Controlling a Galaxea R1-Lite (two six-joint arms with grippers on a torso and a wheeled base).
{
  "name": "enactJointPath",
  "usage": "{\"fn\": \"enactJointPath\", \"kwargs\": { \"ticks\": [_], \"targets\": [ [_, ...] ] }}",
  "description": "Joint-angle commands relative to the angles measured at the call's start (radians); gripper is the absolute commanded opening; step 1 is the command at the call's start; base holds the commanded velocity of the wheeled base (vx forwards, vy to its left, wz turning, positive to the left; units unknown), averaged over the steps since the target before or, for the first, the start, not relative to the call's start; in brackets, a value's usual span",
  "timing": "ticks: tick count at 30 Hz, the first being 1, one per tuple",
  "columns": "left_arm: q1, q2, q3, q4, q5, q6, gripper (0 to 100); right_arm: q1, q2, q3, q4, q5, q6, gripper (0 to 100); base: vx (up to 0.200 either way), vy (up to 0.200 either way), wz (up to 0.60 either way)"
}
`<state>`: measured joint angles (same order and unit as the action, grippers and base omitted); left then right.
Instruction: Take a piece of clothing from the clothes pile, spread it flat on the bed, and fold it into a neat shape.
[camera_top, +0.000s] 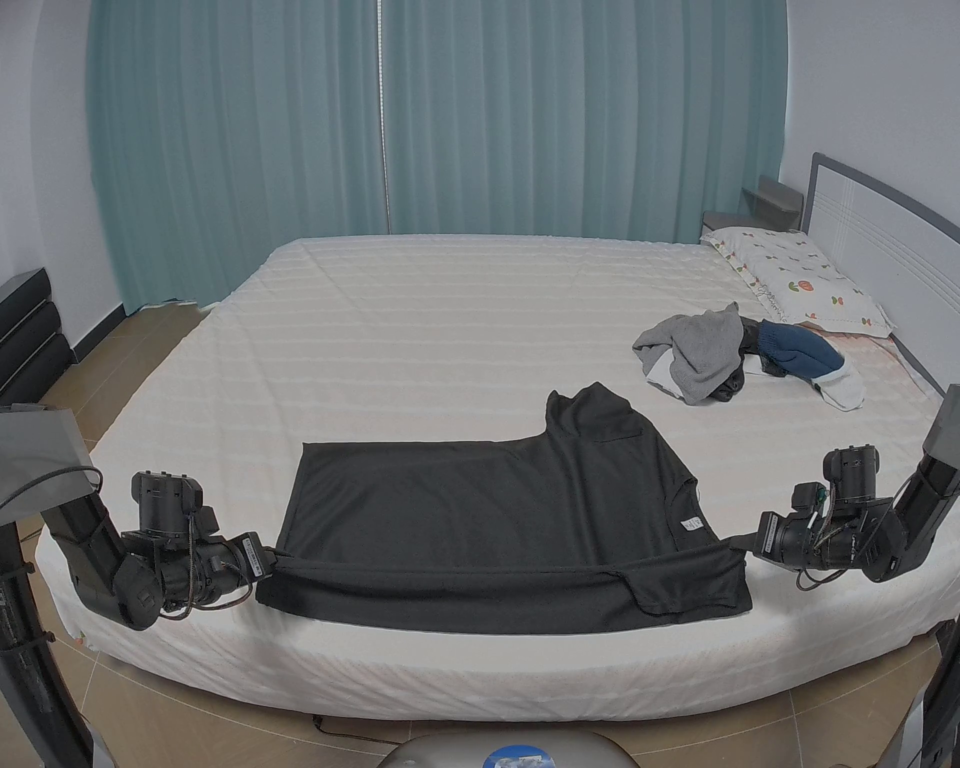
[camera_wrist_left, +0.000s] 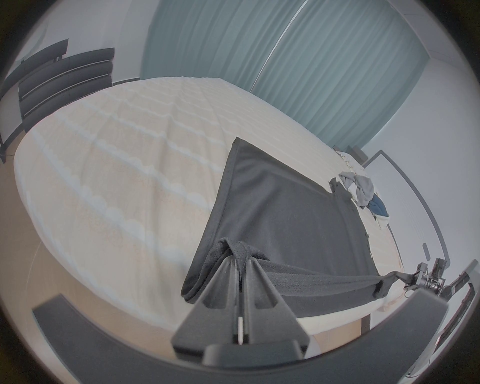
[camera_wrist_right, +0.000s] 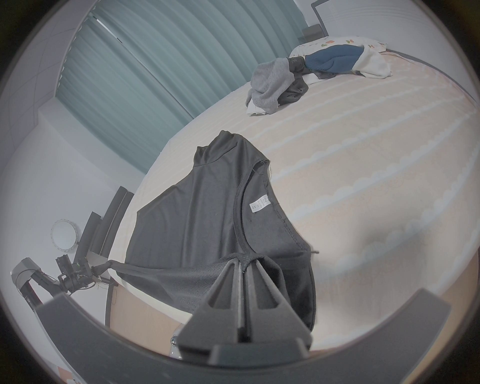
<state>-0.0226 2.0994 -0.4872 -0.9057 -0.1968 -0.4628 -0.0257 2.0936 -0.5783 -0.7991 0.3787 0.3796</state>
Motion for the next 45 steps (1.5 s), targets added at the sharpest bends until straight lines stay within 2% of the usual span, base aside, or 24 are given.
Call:
{"fn": "enactJointPath", "kwargs": {
  "ticks": [1,6,7,9,10,12,16,22,25,26,27,33,34,38,45],
  "targets": [
    [0.0,0.042,-0.037,0.002,0.0,-0.019,0,0.001,0.06,-0.046,0.0,0.0,0.025,0,0.0,0.0,0.0],
    [-0.002,0.062,-0.057,0.002,-0.003,-0.04,0,0.001,0.092,-0.074,-0.002,0.0,0.035,0,0.0,0.0,0.0],
    [-0.005,0.067,-0.06,0.002,-0.003,-0.043,100,0.004,0.098,-0.078,-0.002,0.002,0.035,0,0.0,0.0,0.0],
    [-0.011,0.082,-0.065,-0.001,-0.003,-0.047,100,0.006,0.111,-0.084,-0.003,0.002,0.036,0,0.0,0.0,0.0],
    [-0.011,0.083,-0.067,-0.001,-0.003,-0.047,100,0.006,0.111,-0.084,-0.003,0.003,0.036,100,0.0,0.0,0.0],
    [-0.011,0.091,-0.076,-0.001,-0.003,-0.057,100,0.007,0.118,-0.094,-0.006,0.003,0.039,100,0.0,0.0,0.0],
    [-0.011,0.09,-0.099,-0.001,-0.001,-0.129,100,0.009,0.105,-0.101,-0.006,0.003,0.107,100,0.0,0.0,0.0],
    [0.021,0.068,-0.119,-0.005,-0.012,-0.266,100,0.013,-0.033,-0.026,-0.003,0.003,0.226,100,0.0,0.0,0.0],
    [0.027,0.064,-0.119,-0.004,-0.016,-0.277,100,0.015,-0.05,-0.012,0.001,0.002,0.239,100,0.0,0.0,0.0],
    [0.053,0.053,-0.114,-0.001,-0.079,-0.326,100,0.061,-0.124,0.072,0.006,-0.001,0.325,100,0.0,0.0,0.0],
    [0.061,0.048,-0.111,-0.001,-0.105,-0.34,100,0.072,-0.138,0.095,0.006,-0.003,0.355,100,0.0,0.0,0.0],
    [0.118,0.033,-0.097,0.002,-0.263,-0.435,100,0.176,-0.156,0.189,-0.003,-0.092,0.553,100,0.0,0.0,0.0],
    [0.118,0.033,-0.097,0.002,-0.263,-0.435,100,0.176,-0.156,0.189,-0.003,-0.092,0.553,100,0.0,0.0,0.0],
    [0.133,0.033,-0.071,-0.005,-0.293,-0.439,100,0.256,-0.119,0.189,-0.005,-0.158,0.654,100,0.0,0.0,0.0],
    [0.131,0.039,-0.071,-0.009,-0.291,-0.438,100,0.279,-0.018,0.11,-0.009,-0.219,0.754,100,0.0,0.0,0.0]
  ]
}}
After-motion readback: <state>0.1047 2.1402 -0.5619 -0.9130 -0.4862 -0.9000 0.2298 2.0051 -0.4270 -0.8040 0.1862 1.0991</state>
